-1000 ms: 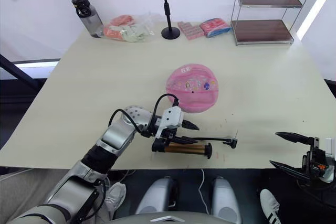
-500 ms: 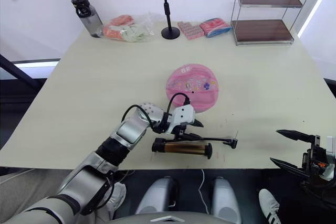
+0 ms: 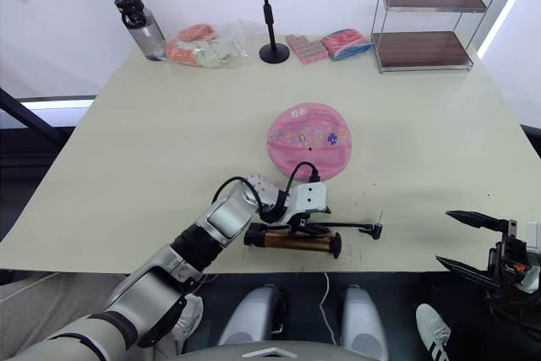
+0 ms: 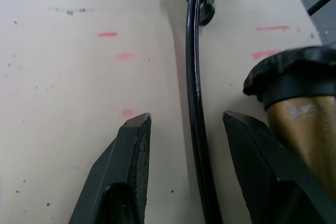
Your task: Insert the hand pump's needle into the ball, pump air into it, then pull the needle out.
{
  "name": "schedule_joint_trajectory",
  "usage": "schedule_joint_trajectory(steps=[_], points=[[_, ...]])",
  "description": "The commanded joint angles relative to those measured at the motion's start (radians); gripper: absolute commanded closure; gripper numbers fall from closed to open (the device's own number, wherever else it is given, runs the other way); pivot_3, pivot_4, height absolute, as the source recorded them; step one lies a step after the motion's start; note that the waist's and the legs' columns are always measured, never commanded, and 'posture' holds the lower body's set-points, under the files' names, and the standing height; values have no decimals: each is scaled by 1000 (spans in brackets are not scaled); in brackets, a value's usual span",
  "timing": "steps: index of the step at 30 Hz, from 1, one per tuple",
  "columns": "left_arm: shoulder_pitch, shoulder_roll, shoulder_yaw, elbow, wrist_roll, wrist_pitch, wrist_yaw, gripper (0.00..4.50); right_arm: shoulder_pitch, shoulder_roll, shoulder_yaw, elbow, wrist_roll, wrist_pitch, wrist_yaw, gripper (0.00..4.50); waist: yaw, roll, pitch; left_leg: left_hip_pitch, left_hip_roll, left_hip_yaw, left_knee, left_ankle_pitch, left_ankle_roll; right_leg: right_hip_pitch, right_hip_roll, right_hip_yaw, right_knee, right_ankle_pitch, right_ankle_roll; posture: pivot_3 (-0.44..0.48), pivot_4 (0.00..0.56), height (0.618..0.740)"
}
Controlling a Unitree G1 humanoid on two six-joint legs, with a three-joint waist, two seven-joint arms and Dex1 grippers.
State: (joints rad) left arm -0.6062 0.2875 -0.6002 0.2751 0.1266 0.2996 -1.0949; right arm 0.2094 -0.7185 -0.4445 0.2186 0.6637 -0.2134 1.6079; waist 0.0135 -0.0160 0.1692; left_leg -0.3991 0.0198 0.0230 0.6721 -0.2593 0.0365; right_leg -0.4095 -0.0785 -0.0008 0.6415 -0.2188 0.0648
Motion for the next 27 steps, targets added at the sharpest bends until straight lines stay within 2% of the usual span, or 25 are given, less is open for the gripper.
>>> schedule_joint_trajectory(steps=[1,5,6,8,9,10,14,20,27], points=[[-20,-46,-32,56,34,-34,23,2175,9,-13,-37,-22,8,-13,-2,0,2,0,0,0,0,0,0,0,0,0,0,0,0,0,0,0,150,740],[-34,-61,-40,120,72,-82,41,2175,17,-13,-38,-36,9,-7,-11,0,4,0,0,0,-2,0,1,0,0,1,-1,0,0,0,-1,0,150,740],[-33,-64,-37,124,70,-86,40,2707,18,-14,-38,-36,9,-6,-12,0,4,0,0,0,-2,0,1,0,0,1,-1,0,0,0,-1,0,150,740],[-30,-68,-32,125,69,-88,38,3392,20,-17,-39,-38,9,-5,-13,0,3,0,0,0,-2,0,1,0,0,1,-1,0,0,0,-1,0,150,740],[-28,-64,-32,114,69,-88,32,4000,21,-19,-40,-42,10,-3,-16,0,2,0,0,0,-2,0,1,0,0,1,-1,0,0,0,-1,0,150,740],[-27,-60,-30,101,67,-85,24,4403,22,-20,-40,-47,10,0,-19,0,2,1,0,0,-2,0,1,0,0,1,-1,0,0,0,-1,0,150,740],[-21,-50,-6,8,26,-35,-16,4461,33,-14,-33,-81,9,8,-43,0,1,1,0,0,-2,-1,1,0,0,1,-1,0,0,0,-1,0,150,740],[3,-32,38,-89,-10,-20,-10,4461,59,12,-24,-157,22,44,-108,0,1,1,0,0,-1,-1,0,0,0,0,-1,0,0,0,0,0,150,740],[68,-16,122,-178,-141,-137,-38,4461,118,68,-6,-331,60,200,-287,0,1,1,-1,0,-1,-1,0,0,0,0,-1,0,0,0,0,0,150,740]])
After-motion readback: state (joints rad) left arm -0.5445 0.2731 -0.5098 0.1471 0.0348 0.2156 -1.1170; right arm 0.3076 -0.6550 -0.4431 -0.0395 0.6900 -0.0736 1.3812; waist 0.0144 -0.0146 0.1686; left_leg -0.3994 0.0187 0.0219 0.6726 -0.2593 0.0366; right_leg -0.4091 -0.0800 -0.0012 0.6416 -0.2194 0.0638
